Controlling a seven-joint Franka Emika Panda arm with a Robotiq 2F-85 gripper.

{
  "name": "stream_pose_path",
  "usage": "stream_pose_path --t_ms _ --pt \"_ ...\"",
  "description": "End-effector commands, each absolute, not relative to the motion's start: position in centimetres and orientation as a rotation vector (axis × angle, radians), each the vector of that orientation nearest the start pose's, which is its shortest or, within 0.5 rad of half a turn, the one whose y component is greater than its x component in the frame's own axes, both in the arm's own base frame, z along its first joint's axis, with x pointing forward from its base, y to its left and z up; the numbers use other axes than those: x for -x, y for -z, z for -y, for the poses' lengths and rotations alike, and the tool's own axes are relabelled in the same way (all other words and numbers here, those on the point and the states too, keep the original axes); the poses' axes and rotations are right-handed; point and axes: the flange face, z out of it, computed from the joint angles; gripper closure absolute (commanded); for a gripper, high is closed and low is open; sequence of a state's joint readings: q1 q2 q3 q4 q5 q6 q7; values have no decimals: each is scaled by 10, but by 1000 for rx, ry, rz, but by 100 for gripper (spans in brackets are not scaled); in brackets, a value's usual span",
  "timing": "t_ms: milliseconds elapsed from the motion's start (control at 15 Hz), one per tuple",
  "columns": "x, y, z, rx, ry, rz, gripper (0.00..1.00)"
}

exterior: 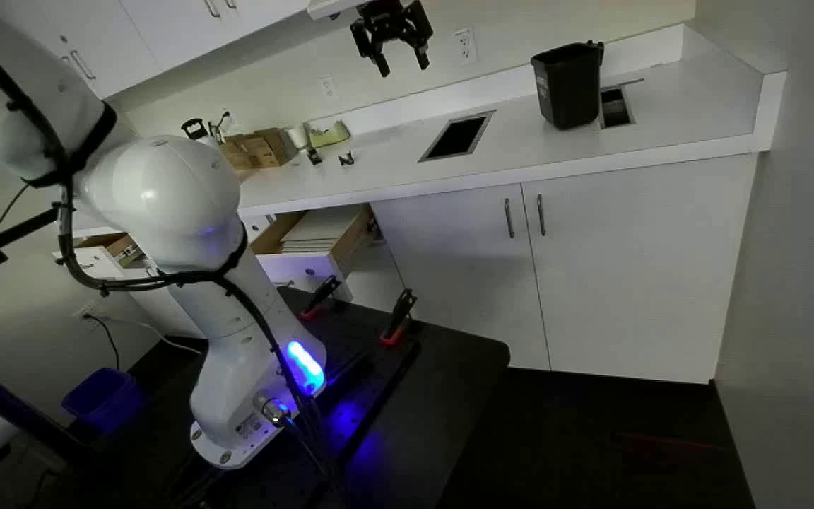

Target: Move the black bin forward

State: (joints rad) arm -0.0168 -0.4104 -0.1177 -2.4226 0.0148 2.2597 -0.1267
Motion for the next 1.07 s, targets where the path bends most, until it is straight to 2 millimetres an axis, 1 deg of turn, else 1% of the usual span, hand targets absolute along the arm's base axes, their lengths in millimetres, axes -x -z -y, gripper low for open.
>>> stream_pose_path --t_ms 0,733,800,933,1000 --pt "-440 -483 62 3089 387 -19 0" --pt "-440 -483 62 3089 387 -19 0" --pt "-443 -487 63 3090 428 -6 0" --pt "-458 -499 67 3087 522 45 0" --pt "-469 -506 73 3089 576 72 0"
